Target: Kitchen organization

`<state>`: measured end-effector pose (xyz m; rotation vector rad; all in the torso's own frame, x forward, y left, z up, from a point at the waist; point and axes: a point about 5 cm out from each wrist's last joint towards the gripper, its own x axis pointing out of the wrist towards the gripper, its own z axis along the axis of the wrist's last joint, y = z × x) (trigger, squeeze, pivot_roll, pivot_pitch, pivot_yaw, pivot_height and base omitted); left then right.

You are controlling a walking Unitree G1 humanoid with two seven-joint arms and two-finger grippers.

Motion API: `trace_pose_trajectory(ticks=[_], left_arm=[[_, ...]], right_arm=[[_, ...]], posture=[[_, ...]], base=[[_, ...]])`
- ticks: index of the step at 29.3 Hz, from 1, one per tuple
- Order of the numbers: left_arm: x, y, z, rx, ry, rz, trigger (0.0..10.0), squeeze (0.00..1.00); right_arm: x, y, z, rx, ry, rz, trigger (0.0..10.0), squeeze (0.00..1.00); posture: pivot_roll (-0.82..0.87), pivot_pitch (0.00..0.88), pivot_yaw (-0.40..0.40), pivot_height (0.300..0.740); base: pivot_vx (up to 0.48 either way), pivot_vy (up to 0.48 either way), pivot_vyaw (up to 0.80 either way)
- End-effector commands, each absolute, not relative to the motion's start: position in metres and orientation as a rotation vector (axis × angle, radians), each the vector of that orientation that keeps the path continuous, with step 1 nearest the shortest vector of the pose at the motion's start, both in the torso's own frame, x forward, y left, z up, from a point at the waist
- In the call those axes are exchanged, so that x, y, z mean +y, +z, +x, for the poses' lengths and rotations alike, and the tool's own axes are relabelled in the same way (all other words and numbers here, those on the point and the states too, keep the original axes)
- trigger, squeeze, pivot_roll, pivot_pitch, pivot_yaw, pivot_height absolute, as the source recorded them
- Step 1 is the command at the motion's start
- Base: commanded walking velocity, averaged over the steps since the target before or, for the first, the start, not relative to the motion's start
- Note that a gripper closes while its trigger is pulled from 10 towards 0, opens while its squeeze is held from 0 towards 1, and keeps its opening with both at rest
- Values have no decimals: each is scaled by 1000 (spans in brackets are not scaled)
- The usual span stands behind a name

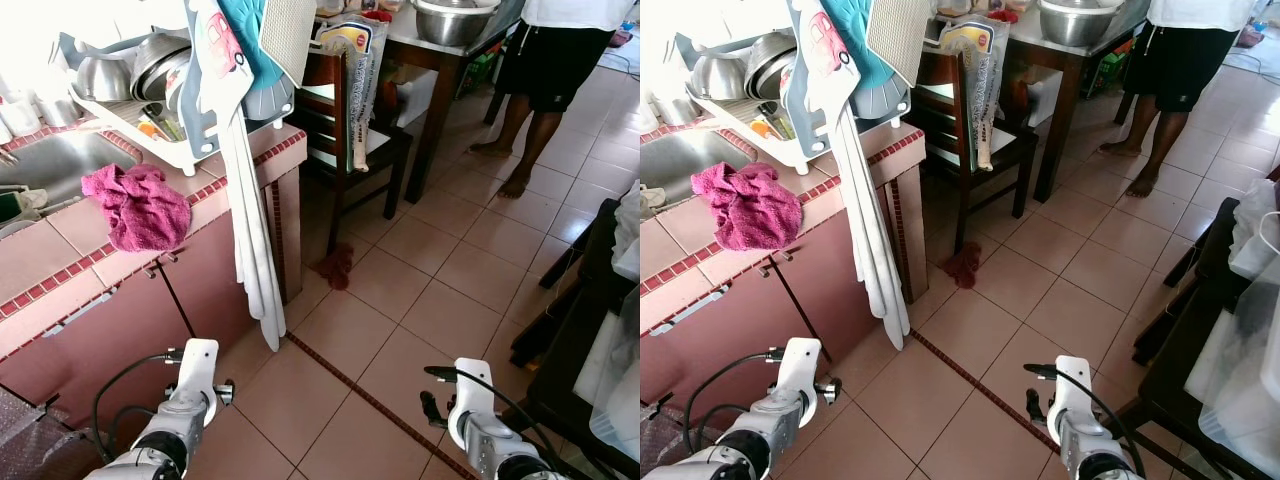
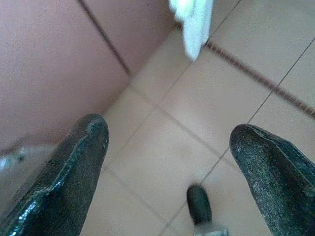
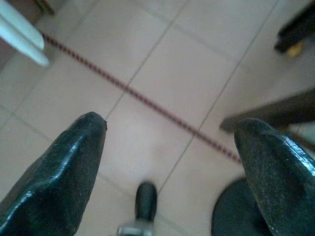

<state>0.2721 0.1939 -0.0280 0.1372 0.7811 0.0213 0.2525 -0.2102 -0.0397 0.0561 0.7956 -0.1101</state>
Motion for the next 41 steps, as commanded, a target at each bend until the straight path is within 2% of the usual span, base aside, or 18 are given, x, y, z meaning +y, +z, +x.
trace_pose_trajectory(ticks=[1,8,12,17,20,21,23,27,31,35,37,40,41], left_arm=[[192,-13,288,691,-16,120,10000,0],[203,9,302,510,-32,43,10000,0],[207,14,300,424,-21,53,10000,0],[209,20,284,305,-41,9,10000,0],[214,31,269,223,-14,15,10000,0],[211,37,262,185,-29,-31,10000,0],[208,43,251,133,-34,6,10000,0],[199,42,234,136,-67,42,10000,0],[200,41,219,221,-53,-2,10000,0],[199,44,212,243,-93,1,10000,0],[199,44,204,289,-117,3,10000,0],[199,47,204,285,-153,41,10000,0],[199,48,205,293,-159,47,10000,0]], right_arm=[[-213,-26,267,704,-86,43,10000,0],[-205,6,294,456,-27,84,10000,0],[-201,16,294,373,-1,116,10000,0],[-199,36,286,279,47,107,10000,0],[-208,51,275,247,55,96,10000,0],[-210,56,270,241,63,98,10000,0],[-214,59,263,240,59,90,10000,0],[-215,67,250,236,77,64,10000,0],[-210,84,229,249,121,10,10000,0],[-210,92,225,200,120,30,10000,0],[-213,92,220,237,102,64,10000,0],[-213,93,217,252,103,-19,10000,0],[-211,92,215,263,104,42,10000,0]], posture=[[-41,0,19,740],[-43,0,34,740],[-35,0,24,740],[-24,0,16,740],[-12,0,9,740],[-1,0,1,740],[4,0,-3,740],[6,0,-5,740],[8,0,3,740],[5,0,-1,740],[7,0,-4,740],[4,0,0,740],[2,0,7,740]], base=[[0,0,0],[0,0,0],[0,0,0],[0,0,0],[0,0,0],[0,0,0],[0,0,0],[0,0,0],[0,0,0],[0,0,0],[0,0,0],[0,0,0],[0,0,0]])
